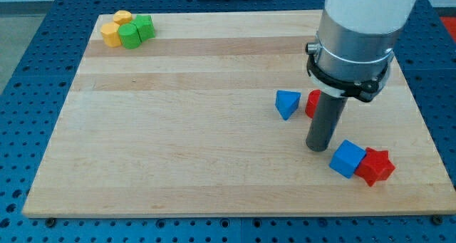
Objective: Push the blue cube along with the red star slightly right
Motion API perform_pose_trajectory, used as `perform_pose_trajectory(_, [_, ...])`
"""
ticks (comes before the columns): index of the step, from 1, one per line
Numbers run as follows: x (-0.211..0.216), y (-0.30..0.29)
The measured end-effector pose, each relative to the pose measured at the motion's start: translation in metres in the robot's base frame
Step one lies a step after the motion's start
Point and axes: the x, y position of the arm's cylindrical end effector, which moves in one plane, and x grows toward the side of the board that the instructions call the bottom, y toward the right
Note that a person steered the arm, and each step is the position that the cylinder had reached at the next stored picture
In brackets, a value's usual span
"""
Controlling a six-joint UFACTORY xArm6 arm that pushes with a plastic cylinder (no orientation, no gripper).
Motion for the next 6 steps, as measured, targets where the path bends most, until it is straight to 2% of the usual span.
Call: perform_pose_trajectory(6, [0.02, 0.021])
